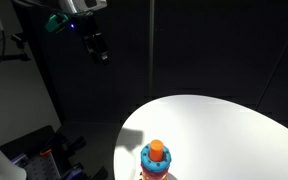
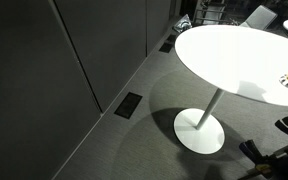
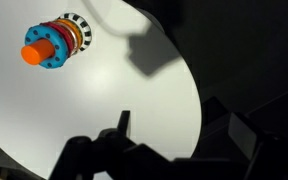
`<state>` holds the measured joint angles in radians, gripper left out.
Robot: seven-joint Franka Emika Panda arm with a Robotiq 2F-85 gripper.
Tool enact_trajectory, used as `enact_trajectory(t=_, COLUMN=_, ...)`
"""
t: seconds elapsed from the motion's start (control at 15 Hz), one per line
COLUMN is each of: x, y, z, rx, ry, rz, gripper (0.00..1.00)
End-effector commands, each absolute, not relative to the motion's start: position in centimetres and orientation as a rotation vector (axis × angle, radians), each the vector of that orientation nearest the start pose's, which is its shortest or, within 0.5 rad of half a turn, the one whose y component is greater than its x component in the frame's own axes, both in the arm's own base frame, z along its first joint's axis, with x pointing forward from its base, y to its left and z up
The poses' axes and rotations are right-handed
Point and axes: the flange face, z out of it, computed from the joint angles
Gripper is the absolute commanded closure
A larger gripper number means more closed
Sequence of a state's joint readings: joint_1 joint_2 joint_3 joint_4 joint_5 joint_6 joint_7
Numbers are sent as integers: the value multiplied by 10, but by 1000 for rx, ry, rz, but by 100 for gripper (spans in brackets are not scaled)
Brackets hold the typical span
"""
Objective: Move the ring stacking stand to the left and remove the blue ring from the ring stacking stand and place it to on the table
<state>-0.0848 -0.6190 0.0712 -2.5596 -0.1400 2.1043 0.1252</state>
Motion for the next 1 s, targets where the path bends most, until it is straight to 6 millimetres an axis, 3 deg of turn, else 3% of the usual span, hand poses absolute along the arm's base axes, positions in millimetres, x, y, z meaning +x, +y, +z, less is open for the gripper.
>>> enact_trajectory(t=0.0, x=406, y=-22, z=488, rx=-3339, ry=221, rz=-253, gripper=0)
enact_trajectory(t=0.4, x=428, y=-61, z=478, rx=-3395, ry=357, rz=-190, gripper=0)
enact_trajectory(t=0.93, x=437, y=-128, z=462, rx=-3343, ry=542, rz=-98, gripper=0)
